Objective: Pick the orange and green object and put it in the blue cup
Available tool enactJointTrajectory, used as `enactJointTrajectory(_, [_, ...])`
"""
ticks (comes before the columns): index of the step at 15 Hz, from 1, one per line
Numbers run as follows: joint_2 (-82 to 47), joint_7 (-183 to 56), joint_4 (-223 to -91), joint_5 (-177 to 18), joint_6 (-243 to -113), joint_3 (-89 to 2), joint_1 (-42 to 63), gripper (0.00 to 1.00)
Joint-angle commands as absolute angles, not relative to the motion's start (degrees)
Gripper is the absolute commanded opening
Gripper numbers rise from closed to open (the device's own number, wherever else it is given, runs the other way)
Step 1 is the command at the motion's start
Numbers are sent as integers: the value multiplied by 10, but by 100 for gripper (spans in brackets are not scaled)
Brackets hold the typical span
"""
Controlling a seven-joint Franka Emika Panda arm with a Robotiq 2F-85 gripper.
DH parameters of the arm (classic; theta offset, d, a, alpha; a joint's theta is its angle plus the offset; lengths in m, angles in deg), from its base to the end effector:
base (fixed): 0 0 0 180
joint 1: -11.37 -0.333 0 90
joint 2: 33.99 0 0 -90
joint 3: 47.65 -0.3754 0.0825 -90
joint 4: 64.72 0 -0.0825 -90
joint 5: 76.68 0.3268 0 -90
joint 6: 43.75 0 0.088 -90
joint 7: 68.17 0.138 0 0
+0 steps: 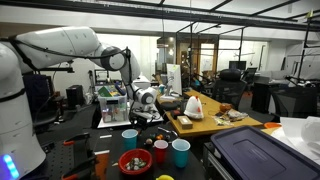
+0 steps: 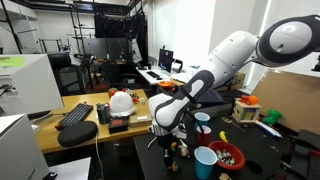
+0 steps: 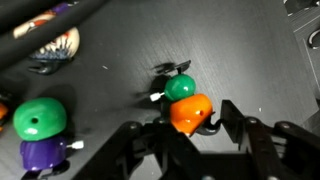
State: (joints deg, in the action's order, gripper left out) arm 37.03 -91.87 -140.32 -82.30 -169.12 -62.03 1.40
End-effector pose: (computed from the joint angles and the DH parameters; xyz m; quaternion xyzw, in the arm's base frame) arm 0.6256 0.2404 0.0038 -0.9067 -0.3754 0.1669 0.0955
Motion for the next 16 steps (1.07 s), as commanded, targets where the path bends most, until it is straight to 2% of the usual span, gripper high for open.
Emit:
enactJointTrajectory(1, [304, -921, -1453, -812, -1690, -635, 34, 28])
enactJointTrajectory(9, [150, -881, -1529, -781, -1659, -619, 65, 28])
enactJointTrajectory(16, [59, -806, -1561, -743, -1639, -550, 119, 28])
